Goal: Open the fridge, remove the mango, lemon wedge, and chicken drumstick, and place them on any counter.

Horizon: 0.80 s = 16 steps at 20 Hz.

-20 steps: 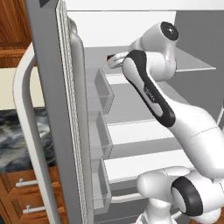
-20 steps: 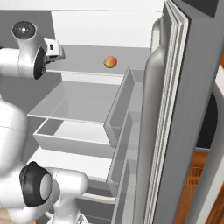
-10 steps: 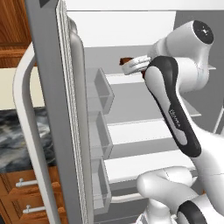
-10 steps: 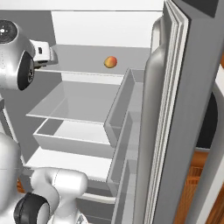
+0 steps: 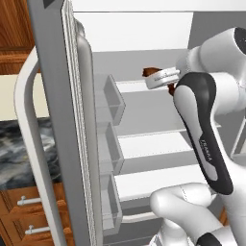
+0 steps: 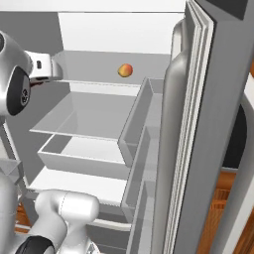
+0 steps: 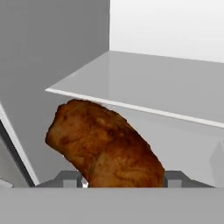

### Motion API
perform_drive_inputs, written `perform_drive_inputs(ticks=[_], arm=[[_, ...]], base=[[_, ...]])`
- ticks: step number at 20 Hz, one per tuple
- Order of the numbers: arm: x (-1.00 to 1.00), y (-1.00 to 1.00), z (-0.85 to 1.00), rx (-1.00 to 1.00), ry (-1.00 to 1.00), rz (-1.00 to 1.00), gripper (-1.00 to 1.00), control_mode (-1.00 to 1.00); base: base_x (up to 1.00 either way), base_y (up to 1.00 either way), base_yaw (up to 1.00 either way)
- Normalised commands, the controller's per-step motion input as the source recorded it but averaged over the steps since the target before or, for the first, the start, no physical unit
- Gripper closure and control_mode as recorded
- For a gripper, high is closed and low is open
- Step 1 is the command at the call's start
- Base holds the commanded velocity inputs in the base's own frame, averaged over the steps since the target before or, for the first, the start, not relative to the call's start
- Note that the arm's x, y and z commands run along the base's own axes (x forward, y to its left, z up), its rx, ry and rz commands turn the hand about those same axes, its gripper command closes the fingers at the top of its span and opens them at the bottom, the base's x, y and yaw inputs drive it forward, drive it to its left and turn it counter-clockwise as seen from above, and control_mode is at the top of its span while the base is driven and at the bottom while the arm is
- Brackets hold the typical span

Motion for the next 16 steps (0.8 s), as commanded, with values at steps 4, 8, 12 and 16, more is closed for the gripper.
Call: perform_drive_inputs(ticks=[4,8,12,16], arm=[[-0.29,-0.16,0.0,0.0,0.0,-0.07,1.0,-1.0],[-0.41,-0.24,0.0,0.0,0.0,-0.06,1.0,-1.0],[-0.41,-0.22,0.0,0.0,0.0,-0.04,1.0,-1.0],[-0.25,-0.15,0.0,0.0,0.0,-0.04,1.0,-1.0]], base=[[0.0,0.0,0.0],[0.0,0.0,0.0],[0.0,0.0,0.0],[0.0,0.0,0.0]])
